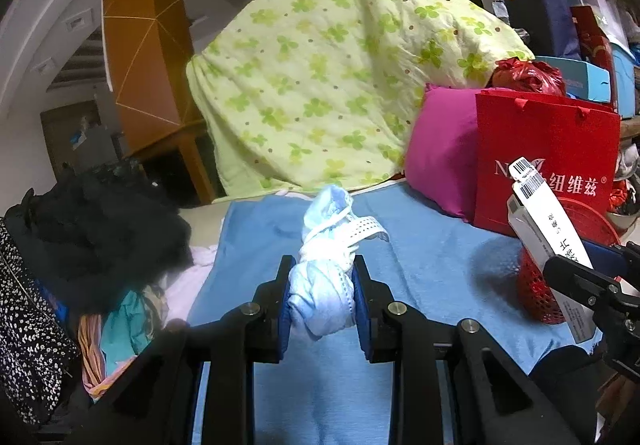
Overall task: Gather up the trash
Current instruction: 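Hold the wrapper in the left tool while the right tool holds the medicine box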
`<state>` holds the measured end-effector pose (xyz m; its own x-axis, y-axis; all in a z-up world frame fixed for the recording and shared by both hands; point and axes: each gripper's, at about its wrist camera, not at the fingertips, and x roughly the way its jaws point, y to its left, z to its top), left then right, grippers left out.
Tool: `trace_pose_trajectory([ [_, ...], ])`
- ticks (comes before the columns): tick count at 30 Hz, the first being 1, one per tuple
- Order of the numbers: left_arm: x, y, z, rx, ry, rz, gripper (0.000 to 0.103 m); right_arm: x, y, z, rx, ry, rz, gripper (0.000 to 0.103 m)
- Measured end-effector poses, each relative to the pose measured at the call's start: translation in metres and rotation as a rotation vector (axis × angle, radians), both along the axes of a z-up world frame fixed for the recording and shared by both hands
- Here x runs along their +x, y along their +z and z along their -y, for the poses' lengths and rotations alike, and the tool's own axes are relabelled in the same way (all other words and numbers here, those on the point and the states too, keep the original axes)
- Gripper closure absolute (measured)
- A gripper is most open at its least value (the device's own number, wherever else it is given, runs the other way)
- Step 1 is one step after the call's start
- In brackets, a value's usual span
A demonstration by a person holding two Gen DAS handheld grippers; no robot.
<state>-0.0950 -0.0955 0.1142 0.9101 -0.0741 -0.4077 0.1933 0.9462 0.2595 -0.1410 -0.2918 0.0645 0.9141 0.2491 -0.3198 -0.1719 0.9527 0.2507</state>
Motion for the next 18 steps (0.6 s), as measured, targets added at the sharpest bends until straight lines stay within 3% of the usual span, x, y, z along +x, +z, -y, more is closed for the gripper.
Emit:
trace_pose_trajectory([
  [18,-0.004,-0.002,0.021,0.03,-0.041,-0.007,0.074,-0.012,-0.002,0.017,0.026,-0.035,0.002,0.054],
])
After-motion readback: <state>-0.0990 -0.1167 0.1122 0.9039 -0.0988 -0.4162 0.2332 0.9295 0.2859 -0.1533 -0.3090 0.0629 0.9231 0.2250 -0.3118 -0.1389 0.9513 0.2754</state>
